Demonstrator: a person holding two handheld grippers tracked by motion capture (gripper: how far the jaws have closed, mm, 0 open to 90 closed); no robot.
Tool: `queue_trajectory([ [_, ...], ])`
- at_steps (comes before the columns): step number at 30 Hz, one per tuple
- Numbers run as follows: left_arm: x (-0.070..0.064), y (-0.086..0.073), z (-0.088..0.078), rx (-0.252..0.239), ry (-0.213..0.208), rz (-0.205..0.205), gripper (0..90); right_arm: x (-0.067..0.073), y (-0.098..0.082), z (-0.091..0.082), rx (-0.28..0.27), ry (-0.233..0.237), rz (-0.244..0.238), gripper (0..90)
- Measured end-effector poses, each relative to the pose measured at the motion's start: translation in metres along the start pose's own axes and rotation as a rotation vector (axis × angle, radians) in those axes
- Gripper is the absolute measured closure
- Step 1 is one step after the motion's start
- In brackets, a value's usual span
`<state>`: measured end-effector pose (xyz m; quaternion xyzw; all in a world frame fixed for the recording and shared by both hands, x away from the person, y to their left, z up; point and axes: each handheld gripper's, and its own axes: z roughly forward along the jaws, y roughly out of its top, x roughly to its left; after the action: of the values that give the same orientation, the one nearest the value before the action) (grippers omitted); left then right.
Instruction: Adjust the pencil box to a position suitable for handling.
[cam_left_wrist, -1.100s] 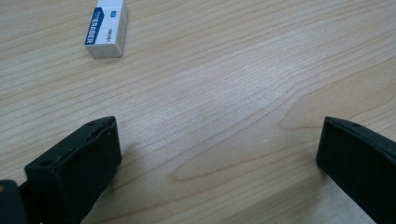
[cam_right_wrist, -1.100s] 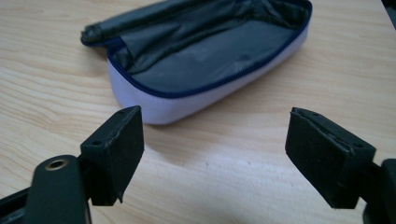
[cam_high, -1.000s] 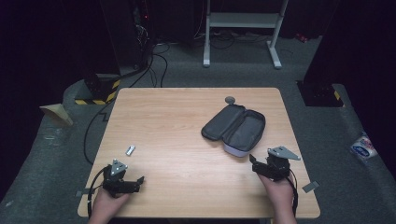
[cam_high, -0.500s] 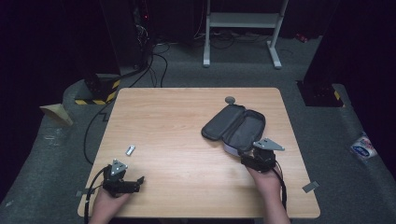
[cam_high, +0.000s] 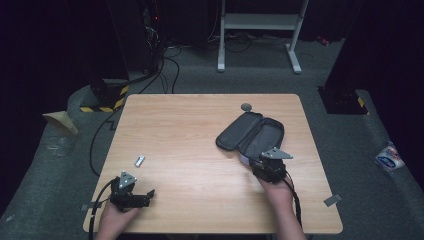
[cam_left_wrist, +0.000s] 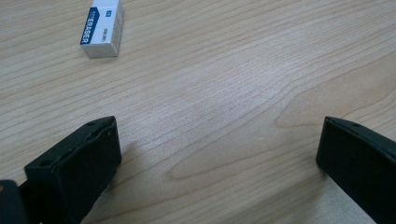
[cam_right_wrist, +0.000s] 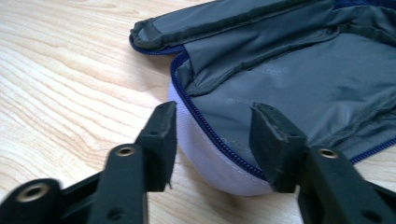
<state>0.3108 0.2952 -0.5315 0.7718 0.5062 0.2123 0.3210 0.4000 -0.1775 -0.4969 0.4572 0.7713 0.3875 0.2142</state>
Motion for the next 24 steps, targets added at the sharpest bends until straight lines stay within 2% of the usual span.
queue_trajectory([
  [5, 0.0, 0.0, 0.0, 0.002, -0.001, 0.001, 0.2, 0.004, -0.002, 0.0, -0.003, 0.031, -0.002, 64.2],
  [7, 0.0, 0.0, 0.0, 0.002, -0.002, 0.002, 0.3, 0.006, -0.003, 0.0, 0.0, 0.038, 0.006, 65.3],
  [8, 0.0, 0.0, 0.0, 0.002, -0.001, 0.007, 0.3, 0.008, -0.004, 0.001, -0.004, 0.05, -0.009, 67.3],
  [10, 0.0, 0.0, 0.0, 0.002, -0.001, 0.007, 0.3, 0.01, -0.004, 0.002, -0.001, 0.055, -0.01, 68.5],
  [16, 0.0, 0.0, -0.001, -0.001, 0.002, 0.011, 0.5, 0.03, -0.004, 0.003, -0.006, 0.083, -0.065, 75.9],
  [23, 0.0, 0.0, -0.001, -0.001, 0.002, 0.011, 0.5, 0.048, -0.003, 0.005, -0.011, 0.122, -0.092, 79.0],
  [24, 0.0, 0.0, -0.001, -0.002, 0.003, 0.011, 0.5, 0.055, -0.003, 0.006, -0.011, 0.136, -0.103, 79.3],
])
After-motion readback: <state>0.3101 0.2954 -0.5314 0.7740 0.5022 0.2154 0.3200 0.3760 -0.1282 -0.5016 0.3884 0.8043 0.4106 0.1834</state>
